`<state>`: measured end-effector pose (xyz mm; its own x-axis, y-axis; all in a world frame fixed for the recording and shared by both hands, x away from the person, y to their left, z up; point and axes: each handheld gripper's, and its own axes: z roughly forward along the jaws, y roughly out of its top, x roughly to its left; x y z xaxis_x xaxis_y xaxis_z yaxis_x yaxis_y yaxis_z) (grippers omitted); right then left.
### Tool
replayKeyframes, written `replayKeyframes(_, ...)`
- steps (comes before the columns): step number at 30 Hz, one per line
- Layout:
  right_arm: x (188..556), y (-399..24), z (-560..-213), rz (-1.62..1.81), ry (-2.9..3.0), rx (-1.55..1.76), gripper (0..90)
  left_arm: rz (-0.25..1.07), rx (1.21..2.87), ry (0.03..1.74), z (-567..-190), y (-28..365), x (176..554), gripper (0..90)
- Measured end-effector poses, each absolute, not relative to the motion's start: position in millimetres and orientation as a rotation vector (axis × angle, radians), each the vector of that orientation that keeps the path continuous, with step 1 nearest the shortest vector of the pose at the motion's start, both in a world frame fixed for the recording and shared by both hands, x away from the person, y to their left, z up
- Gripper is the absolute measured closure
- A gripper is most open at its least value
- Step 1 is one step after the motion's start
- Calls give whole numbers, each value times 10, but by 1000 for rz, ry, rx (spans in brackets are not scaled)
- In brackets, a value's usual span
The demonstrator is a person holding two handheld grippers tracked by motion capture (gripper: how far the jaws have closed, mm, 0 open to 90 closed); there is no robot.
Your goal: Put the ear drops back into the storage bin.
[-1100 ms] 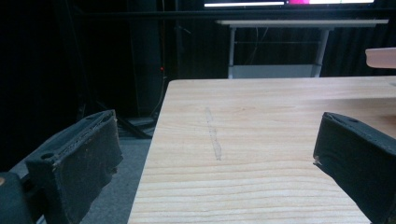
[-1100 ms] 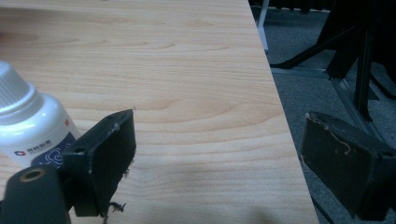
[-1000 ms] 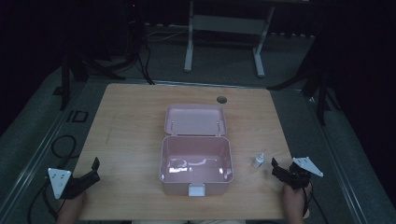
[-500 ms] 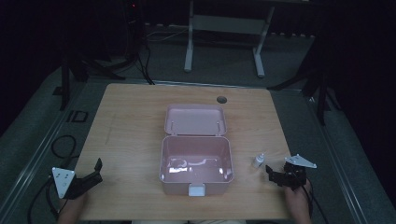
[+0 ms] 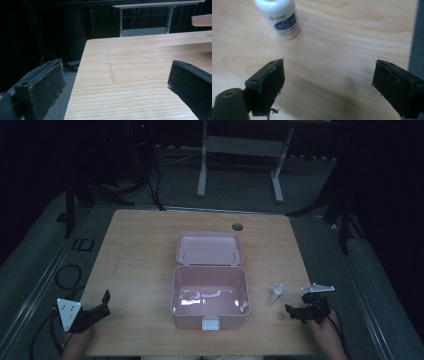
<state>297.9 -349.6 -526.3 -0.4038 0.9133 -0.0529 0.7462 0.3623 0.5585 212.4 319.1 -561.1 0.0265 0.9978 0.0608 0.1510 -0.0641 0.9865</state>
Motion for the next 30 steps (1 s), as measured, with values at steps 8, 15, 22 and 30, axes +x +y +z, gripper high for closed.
replayKeyframes(8,2962,-3456,-5244,508,2436,1468,104,1170,1380,1275,-5615,3188,2127,10)
replayKeyframes(15,2979,-3347,-5259,249,2669,1426,104,1176,1381,1275,-5618,3183,2127,10)
replayKeyframes(22,3015,-3278,-5190,107,2759,1380,104,1178,1383,1274,-5620,3180,2128,10)
replayKeyframes(30,3073,-3240,-5060,-77,2858,1338,138,1178,1384,1273,-5621,3178,2129,10)
